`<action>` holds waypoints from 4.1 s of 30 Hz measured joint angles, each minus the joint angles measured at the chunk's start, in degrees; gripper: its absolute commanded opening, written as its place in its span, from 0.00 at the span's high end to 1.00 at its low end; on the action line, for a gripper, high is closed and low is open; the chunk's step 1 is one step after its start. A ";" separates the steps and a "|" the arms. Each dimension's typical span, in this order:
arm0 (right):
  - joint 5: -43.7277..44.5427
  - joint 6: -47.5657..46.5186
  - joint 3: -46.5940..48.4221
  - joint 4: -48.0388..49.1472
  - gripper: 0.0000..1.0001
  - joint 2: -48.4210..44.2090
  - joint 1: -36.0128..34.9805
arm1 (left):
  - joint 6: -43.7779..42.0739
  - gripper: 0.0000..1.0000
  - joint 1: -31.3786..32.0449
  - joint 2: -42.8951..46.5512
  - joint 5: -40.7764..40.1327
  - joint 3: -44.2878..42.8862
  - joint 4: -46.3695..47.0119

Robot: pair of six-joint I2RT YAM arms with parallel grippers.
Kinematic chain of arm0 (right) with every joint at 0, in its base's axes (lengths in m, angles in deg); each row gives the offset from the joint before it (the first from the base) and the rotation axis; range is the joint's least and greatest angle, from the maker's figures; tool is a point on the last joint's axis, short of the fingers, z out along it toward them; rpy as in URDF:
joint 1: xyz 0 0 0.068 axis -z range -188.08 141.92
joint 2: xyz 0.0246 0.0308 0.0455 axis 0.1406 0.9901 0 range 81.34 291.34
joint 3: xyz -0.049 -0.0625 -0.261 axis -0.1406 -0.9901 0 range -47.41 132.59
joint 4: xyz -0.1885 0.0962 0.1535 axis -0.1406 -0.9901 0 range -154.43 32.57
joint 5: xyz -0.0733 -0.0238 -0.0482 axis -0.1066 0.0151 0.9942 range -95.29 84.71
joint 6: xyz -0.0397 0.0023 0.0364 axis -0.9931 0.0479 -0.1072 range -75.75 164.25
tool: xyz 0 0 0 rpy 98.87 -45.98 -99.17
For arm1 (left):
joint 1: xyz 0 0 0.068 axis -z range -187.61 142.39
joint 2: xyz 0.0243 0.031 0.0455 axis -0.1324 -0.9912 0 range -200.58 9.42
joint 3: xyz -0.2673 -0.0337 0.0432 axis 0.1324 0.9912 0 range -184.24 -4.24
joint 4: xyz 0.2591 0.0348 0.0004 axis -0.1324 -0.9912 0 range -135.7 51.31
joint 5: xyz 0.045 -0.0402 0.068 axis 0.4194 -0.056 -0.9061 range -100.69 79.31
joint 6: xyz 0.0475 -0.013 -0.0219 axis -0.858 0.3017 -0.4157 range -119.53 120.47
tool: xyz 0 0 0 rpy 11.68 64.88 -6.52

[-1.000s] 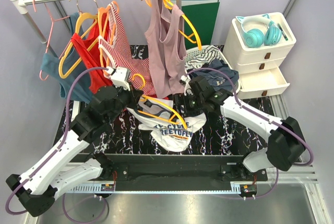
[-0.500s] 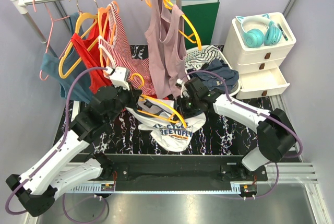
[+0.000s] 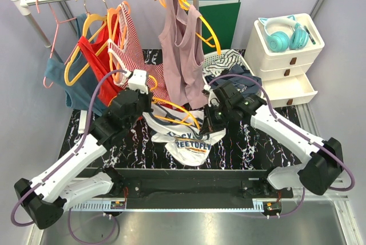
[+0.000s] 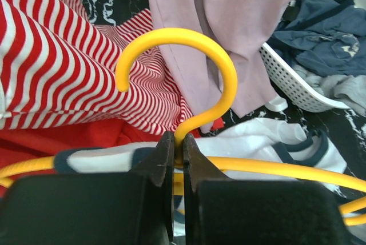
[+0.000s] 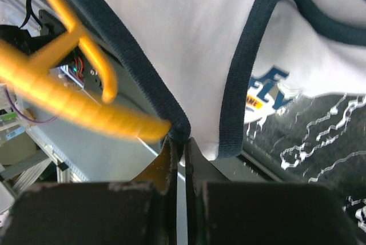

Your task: Place the tank top on the hanger

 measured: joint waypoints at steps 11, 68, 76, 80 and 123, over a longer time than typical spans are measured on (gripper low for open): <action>0.68 1.38 2.73 -11.52 1.00 -2.10 0.46 | -2.73 1.00 0.20 -1.73 -1.05 2.03 4.96; -2.23 2.03 15.56 -17.44 1.00 3.19 6.54 | 3.08 1.00 0.22 -0.72 0.52 6.73 9.57; -3.37 1.36 22.21 -17.64 1.00 7.28 6.54 | 4.50 1.00 0.22 -2.91 1.18 6.73 11.67; -4.11 0.98 25.27 -17.44 1.00 11.43 6.54 | 5.51 1.00 0.22 -3.72 1.99 6.73 11.98; -2.19 1.07 49.00 -19.74 0.03 20.31 1.01 | 6.88 1.00 2.21 -4.33 7.08 4.17 13.33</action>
